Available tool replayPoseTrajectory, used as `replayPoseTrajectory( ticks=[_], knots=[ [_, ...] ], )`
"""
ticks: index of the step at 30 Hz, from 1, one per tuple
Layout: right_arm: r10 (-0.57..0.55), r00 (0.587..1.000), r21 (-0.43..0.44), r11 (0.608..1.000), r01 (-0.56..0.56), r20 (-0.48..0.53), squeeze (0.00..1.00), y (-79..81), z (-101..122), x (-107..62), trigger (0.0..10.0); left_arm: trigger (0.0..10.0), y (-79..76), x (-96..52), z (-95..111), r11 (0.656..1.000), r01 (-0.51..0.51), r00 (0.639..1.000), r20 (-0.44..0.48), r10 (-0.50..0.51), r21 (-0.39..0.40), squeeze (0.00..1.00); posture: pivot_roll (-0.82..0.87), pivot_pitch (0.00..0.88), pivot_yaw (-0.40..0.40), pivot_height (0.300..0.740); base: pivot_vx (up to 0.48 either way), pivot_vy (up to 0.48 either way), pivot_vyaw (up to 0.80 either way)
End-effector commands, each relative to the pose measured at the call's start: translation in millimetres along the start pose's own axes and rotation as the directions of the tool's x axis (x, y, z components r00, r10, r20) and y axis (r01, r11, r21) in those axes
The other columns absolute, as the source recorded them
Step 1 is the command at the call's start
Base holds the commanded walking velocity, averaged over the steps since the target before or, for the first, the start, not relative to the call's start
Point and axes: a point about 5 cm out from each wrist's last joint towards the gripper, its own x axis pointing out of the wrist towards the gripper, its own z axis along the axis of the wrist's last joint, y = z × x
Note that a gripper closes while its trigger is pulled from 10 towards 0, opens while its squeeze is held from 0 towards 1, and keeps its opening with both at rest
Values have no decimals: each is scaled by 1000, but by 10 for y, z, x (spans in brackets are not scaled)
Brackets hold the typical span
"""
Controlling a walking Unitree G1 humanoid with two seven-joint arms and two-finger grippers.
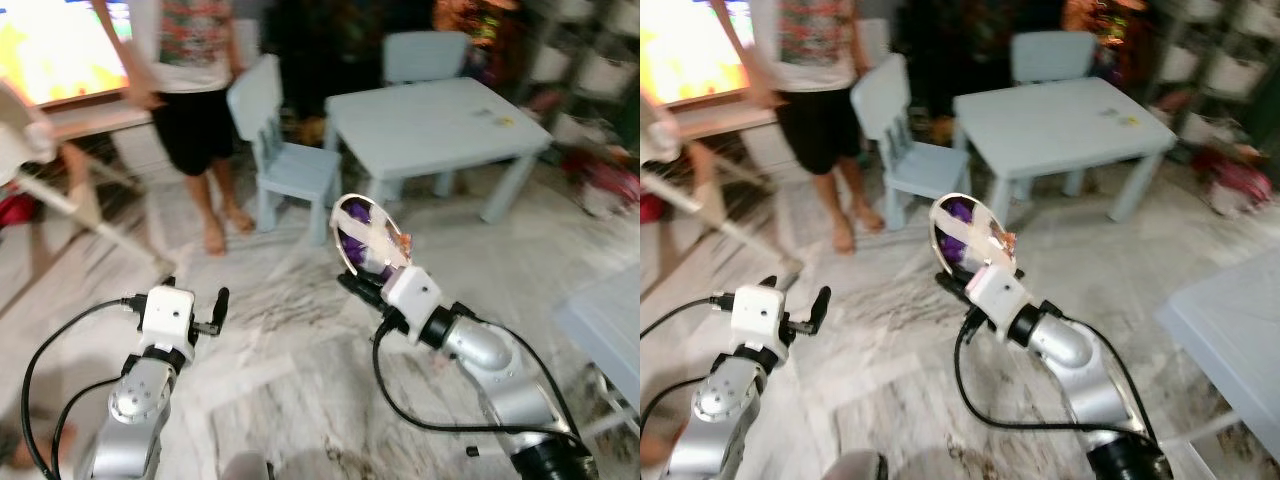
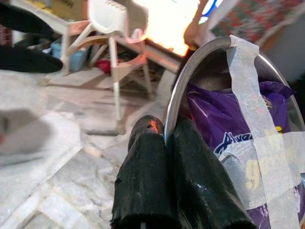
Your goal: Restocking fridge
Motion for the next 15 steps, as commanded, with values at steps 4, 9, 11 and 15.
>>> replayPoseTrajectory(
  ticks=[4,9,11,15],
  knots=[
    [30,998,-21,999,-29,61,0,23,105,49,10000,10000,65,-9,-24,1000,-26,1000,-8,26,2,0,81,0,-41,740,0,0,775],
    [23,998,-22,1000,-22,59,0,13,89,46,10000,10000,61,-41,-53,999,-34,999,-15,34,-17,0,83,0,-40,740,0,0,775],
    [15,998,-20,1000,-14,58,0,5,80,39,10000,10000,64,-55,-64,999,-35,999,-16,34,-22,0,83,0,-40,740,0,0,775],
    [-71,996,4,997,71,53,0,-53,35,-16,10000,10000,91,-100,-91,998,-51,999,-20,51,-20,0,86,0,-35,740,0,0,775]
  ],
)
